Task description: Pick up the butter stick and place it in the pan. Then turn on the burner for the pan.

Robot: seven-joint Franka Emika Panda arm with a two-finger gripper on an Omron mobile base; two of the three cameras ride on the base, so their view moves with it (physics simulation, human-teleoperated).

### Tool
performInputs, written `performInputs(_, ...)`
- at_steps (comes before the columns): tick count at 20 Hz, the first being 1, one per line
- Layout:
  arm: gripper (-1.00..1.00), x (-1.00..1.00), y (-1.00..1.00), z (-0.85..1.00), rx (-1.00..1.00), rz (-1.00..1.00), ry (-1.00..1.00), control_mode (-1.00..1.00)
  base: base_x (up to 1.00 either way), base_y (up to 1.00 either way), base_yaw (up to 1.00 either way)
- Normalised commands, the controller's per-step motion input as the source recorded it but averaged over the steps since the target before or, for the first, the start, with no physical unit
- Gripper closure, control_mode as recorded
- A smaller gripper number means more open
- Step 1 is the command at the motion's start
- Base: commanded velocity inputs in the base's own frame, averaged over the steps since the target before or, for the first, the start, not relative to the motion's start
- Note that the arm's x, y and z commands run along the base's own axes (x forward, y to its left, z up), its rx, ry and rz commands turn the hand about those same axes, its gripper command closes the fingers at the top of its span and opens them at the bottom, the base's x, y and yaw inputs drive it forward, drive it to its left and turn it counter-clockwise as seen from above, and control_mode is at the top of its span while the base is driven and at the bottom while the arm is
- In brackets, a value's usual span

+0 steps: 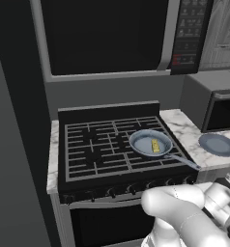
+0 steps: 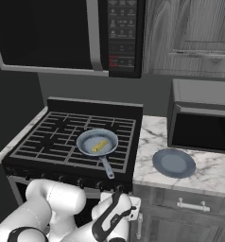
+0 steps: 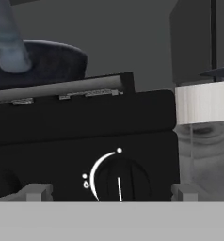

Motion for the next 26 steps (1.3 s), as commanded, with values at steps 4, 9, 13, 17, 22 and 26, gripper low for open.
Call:
performInputs(4,-1.00,0.08,0.00,0.00,0.00,0.00,0.00,-1.00,0.00,0.00,0.00)
performInputs(9,-1.00,0.05,0.00,0.00,0.00,0.00,0.00,-1.00,0.00,0.00,0.00)
performInputs(13,-1.00,0.05,-0.03,0.00,0.00,0.00,0.00,-1.00,0.00,0.00,0.00)
performInputs(17,-1.00,0.02,-0.05,0.00,0.00,0.00,0.00,-1.00,0.00,0.00,0.00)
performInputs(22,-1.00,0.00,-0.04,0.00,0.00,0.00,0.00,-1.00,0.00,0.00,0.00)
performInputs(26,-1.00,0.03,-0.01,0.00,0.00,0.00,0.00,-1.00,0.00,0.00,0.00)
